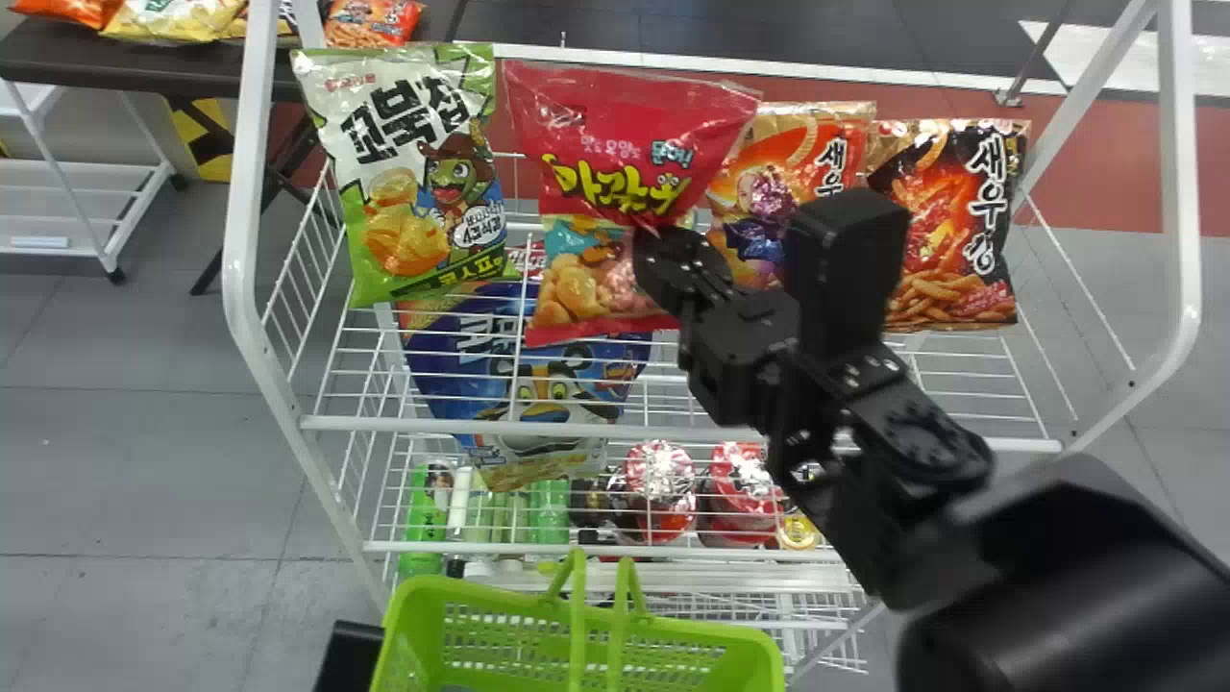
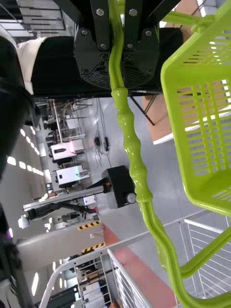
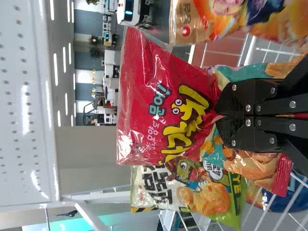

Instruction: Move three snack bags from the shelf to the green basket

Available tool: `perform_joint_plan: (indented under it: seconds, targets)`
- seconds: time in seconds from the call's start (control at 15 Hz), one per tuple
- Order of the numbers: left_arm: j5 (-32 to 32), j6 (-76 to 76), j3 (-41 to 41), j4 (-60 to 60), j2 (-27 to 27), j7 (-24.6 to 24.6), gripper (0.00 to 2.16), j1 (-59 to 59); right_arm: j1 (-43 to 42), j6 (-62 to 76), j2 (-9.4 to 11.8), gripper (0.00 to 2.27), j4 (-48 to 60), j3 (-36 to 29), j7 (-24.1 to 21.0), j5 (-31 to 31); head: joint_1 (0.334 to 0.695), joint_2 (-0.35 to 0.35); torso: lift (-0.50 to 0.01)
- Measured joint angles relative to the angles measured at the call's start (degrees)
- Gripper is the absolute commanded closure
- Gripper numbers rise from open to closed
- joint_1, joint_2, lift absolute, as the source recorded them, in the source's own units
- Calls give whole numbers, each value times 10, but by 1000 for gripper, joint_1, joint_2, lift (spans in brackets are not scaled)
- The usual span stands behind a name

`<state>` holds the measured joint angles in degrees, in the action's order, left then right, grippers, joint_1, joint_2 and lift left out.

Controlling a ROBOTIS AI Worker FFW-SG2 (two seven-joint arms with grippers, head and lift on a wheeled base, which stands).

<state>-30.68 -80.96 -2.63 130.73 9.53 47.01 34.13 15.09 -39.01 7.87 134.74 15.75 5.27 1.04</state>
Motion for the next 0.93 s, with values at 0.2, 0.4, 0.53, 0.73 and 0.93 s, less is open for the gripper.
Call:
perform_joint_plan:
  seconds: [0.2, 0.4, 0.53, 0.73, 0.93]
  targets:
    - [0, 6, 4, 0, -4, -1, 2057, -6, 83, -98, 28, 2246, 122, -43, -3, 5, 695, -222, -49]
    - [0, 13, 15, 0, -16, 2, 2057, -11, 150, -222, 54, 2246, 203, -81, -8, 8, 695, -343, -49]
    - [-1, 19, 29, 0, -28, 6, 2057, -11, 179, -335, 65, 2246, 234, -88, -9, 8, 695, -350, -49]
    - [-1, 23, 36, 1, -40, 5, 2057, -11, 237, -414, 67, 2246, 258, -91, 3, 9, 695, -350, -49]
    - [-1, 31, 33, 1, -43, 6, 2057, -12, 273, -416, 63, 2246, 238, -83, 5, 37, 695, -350, -49]
